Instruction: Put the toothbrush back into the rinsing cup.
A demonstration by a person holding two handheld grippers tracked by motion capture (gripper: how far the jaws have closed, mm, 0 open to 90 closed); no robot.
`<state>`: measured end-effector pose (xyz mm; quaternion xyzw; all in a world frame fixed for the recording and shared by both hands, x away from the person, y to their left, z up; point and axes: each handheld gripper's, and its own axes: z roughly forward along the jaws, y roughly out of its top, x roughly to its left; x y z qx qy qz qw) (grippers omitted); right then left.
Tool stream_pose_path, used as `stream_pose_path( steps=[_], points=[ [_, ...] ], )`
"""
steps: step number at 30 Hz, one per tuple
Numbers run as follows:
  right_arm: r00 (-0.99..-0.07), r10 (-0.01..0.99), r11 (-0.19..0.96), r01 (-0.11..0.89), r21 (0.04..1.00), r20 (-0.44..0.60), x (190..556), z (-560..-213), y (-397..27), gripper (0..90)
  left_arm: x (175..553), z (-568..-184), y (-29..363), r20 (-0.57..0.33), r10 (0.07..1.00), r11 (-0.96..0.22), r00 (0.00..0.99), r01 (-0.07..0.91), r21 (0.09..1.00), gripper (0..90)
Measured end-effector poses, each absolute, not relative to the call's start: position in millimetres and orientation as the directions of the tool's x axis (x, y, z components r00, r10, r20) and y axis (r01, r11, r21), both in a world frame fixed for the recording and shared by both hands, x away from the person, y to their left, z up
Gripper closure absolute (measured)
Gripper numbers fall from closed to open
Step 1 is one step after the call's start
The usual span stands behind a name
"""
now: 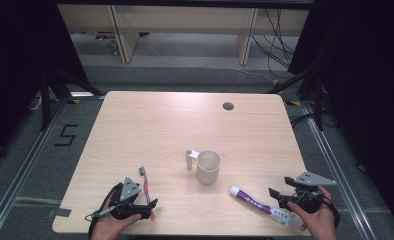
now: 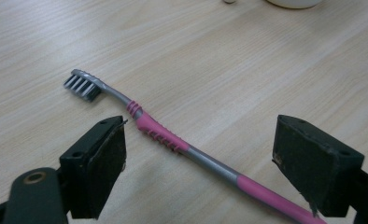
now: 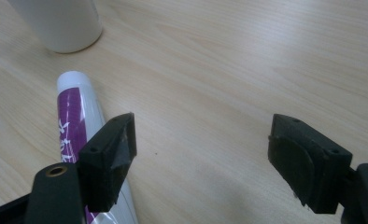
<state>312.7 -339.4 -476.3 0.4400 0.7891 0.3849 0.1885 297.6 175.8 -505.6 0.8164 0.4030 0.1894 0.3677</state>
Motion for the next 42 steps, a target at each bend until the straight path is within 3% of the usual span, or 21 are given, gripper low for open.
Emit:
stream_pose_path(
  steps=[8, 12, 23, 36, 42],
  points=[
    [-0.545, 0.838, 0.333, 0.551, 0.766, 0.028, 313, -477, -339, 24.7, 298, -505, 177, -0.005, 0.805, -0.398, 0.593, 0.547, 0.736, 17.4],
    [-0.547, 0.837, 0.336, 0.557, 0.76, 0.031, 313, -477, -339, 24.7, 298, -505, 176, -0.047, 0.813, -0.375, 0.58, 0.584, 0.72, 23.3],
    [-0.543, 0.839, 0.334, 0.562, 0.757, 0.033, 314, -479, -340, 24.7, 311, -503, 170, -0.019, 0.818, -0.421, 0.575, 0.621, 0.661, 41.4],
    [-0.556, 0.83, 0.341, 0.563, 0.753, 0.041, 314, -479, -335, 24.9, 323, -501, 167, -0.055, 0.82, -0.422, 0.57, 0.666, 0.615, 46.3],
    [-0.558, 0.829, 0.342, 0.562, 0.753, 0.039, 314, -479, -335, 25.1, 330, -500, 168, -0.046, 0.797, -0.466, 0.602, 0.662, 0.587, 54.1]
  ],
)
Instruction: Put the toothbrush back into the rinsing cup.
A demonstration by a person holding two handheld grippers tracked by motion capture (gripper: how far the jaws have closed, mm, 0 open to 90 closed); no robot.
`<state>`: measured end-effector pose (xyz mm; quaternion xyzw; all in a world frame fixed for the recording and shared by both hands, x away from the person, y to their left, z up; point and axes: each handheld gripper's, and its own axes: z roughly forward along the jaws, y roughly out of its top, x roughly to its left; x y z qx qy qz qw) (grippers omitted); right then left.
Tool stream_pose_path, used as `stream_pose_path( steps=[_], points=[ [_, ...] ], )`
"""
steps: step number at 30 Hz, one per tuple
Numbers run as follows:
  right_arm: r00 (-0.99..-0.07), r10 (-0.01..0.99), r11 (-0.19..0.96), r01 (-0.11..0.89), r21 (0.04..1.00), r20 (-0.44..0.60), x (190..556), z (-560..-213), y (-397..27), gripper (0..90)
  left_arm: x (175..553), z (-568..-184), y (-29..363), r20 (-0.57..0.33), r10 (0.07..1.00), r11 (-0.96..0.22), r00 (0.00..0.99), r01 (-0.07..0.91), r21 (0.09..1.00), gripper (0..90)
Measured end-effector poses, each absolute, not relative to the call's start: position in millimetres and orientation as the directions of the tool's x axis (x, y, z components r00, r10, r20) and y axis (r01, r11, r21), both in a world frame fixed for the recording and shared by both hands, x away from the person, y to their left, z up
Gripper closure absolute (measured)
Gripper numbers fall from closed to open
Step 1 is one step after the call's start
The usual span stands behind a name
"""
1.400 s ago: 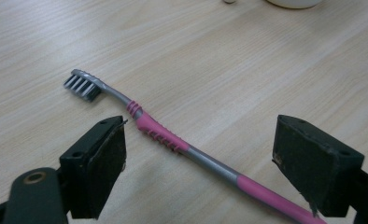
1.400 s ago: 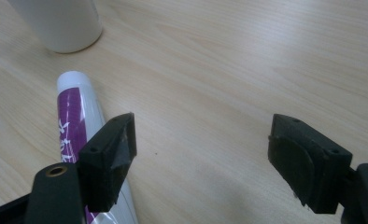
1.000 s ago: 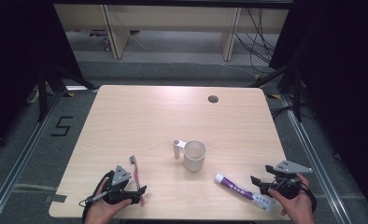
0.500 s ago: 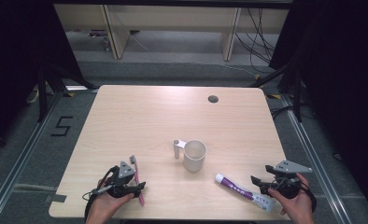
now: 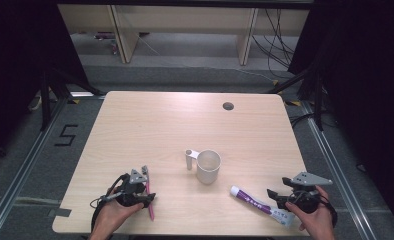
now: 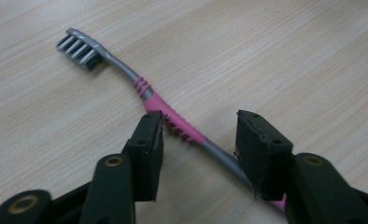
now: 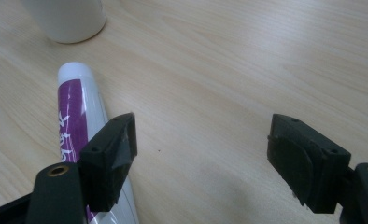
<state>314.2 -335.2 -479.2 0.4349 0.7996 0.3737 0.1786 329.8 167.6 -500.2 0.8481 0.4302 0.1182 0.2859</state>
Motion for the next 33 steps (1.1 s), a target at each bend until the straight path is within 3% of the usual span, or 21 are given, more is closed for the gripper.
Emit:
stream_pose_path(
  steps=[20, 33],
  points=[
    [-0.576, 0.816, 0.35, 0.554, 0.756, 0.044, 315, -479, -334, 25.8, 359, -485, 154, 0.014, 0.713, -0.663, 0.701, 0.668, 0.339, 77.7],
    [-0.585, 0.81, 0.365, 0.544, 0.756, 0.03, 315, -479, -333, 25.8, 370, -481, 144, 0.008, 0.684, -0.717, 0.729, 0.67, 0.191, 81.7]
  ],
)
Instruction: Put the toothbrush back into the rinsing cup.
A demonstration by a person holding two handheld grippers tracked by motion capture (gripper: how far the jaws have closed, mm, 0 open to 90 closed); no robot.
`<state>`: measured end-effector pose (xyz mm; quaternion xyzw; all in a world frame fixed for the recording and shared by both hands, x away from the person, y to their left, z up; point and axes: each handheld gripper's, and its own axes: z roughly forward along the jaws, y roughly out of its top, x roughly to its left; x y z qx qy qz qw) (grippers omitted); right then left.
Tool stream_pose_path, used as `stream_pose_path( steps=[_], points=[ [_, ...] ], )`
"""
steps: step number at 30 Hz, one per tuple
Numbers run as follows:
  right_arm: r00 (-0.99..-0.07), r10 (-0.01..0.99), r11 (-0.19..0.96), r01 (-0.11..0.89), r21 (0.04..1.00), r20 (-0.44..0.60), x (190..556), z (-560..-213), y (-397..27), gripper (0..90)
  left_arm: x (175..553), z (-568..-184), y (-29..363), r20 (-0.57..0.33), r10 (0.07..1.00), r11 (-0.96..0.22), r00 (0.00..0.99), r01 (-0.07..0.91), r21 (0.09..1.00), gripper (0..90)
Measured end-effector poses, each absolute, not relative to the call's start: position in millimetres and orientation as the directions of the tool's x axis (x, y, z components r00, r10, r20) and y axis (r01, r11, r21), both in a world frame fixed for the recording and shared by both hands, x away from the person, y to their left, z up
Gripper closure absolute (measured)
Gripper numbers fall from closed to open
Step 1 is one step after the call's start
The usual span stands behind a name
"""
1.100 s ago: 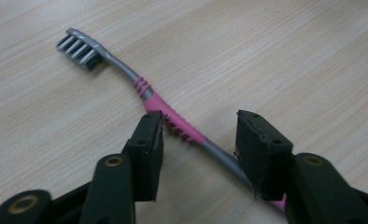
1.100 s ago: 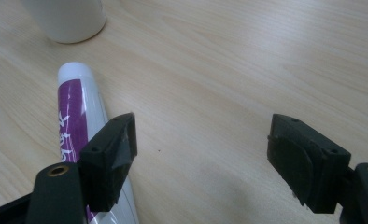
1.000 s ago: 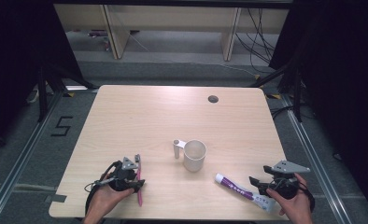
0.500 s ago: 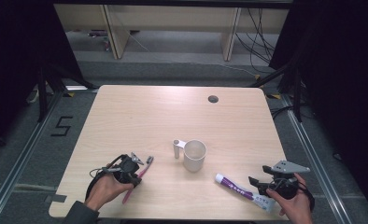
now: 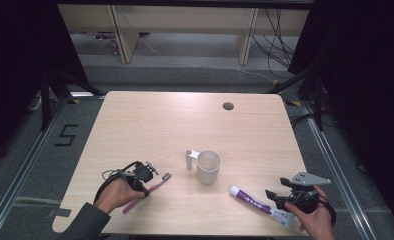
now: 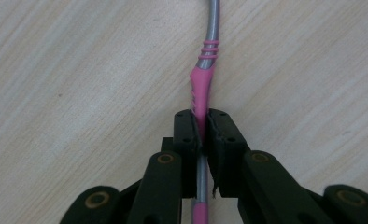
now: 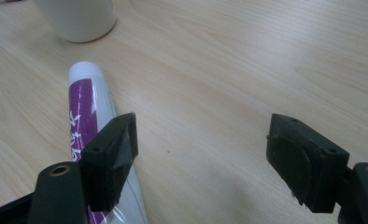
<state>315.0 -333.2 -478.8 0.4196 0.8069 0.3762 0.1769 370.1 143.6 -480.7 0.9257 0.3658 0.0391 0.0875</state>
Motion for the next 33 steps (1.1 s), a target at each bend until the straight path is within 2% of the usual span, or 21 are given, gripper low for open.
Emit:
stream_pose_path(
  steps=[8, 18, 26, 28, 29, 33],
  points=[
    [-0.585, 0.811, 0.36, 0.541, 0.76, 0.032, 315, -479, -333, 25.8, 376, -480, 136, 0.024, 0.649, -0.758, 0.76, 0.644, 0.106, 82.7],
    [-0.584, 0.811, 0.358, 0.544, 0.759, 0.036, 315, -479, -333, 25.8, 379, -479, 134, 0.029, 0.617, -0.786, 0.787, 0.613, 0.083, 83.1],
    [-0.58, 0.814, 0.35, 0.54, 0.765, 0.036, 316, -479, -334, 25.8, 379, -468, 143, 0.052, 0.614, -0.782, 0.788, 0.598, 0.177, 83.3],
    [-0.566, 0.821, 0.324, 0.565, 0.759, 0.07, 314, -479, -332, 25.8, 379, -465, 146, 0.051, 0.623, -0.769, 0.78, 0.599, 0.223, 83.3],
    [-0.578, 0.815, 0.342, 0.538, 0.77, 0.042, 316, -478, -334, 25.8, 379, -464, 148, 0.045, 0.621, -0.769, 0.783, 0.597, 0.227, 83.3],
    [-0.573, 0.818, 0.336, 0.541, 0.771, 0.045, 315, -478, -334, 25.9, 377, -459, 153, 0.042, 0.635, -0.742, 0.772, 0.593, 0.311, 83.3]
  ],
)
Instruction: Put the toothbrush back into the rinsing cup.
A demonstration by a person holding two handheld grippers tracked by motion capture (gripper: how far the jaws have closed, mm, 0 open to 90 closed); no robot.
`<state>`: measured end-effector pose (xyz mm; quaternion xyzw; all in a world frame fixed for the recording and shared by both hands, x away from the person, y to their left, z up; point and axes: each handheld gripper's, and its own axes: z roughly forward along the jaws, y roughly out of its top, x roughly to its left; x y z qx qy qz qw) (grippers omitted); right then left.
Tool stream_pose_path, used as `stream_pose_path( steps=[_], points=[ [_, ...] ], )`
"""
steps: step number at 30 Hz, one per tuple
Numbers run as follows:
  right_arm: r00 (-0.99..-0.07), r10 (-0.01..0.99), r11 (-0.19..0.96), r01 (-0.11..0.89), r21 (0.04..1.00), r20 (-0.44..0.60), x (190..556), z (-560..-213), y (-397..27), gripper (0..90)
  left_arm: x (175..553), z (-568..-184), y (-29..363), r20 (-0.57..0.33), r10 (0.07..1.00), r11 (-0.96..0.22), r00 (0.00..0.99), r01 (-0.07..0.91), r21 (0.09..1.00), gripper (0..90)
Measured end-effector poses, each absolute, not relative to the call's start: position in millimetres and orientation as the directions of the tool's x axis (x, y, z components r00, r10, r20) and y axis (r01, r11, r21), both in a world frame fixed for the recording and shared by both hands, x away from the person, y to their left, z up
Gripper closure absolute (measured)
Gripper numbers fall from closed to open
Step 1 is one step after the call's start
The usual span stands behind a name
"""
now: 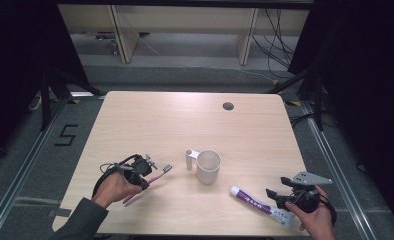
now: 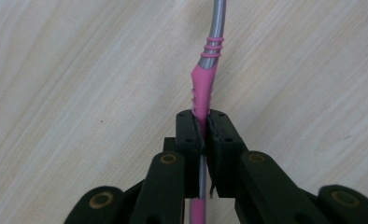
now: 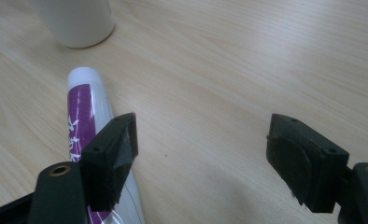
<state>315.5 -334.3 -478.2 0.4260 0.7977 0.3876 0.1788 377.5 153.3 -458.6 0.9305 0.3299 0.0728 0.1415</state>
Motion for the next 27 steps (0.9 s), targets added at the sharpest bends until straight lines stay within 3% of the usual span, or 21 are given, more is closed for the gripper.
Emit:
stream_pose_path(
  steps=[9, 17, 27],
  points=[
    [-0.562, 0.824, 0.319, 0.558, 0.766, 0.067, 315, -478, -335, 25.9, 375, -448, 162, -0.023, 0.695, -0.595, 0.718, 0.593, 0.542, 83.3],
    [-0.557, 0.827, 0.309, 0.568, 0.763, 0.08, 315, -478, -334, 26.0, 376, -446, 161, -0.041, 0.714, -0.476, 0.699, 0.528, 0.703, 83.3],
    [-0.56, 0.826, 0.317, 0.56, 0.766, 0.068, 315, -478, -335, 26.1, 375, -440, 161, -0.055, 0.748, -0.351, 0.662, 0.464, 0.813, 83.3]
  ],
)
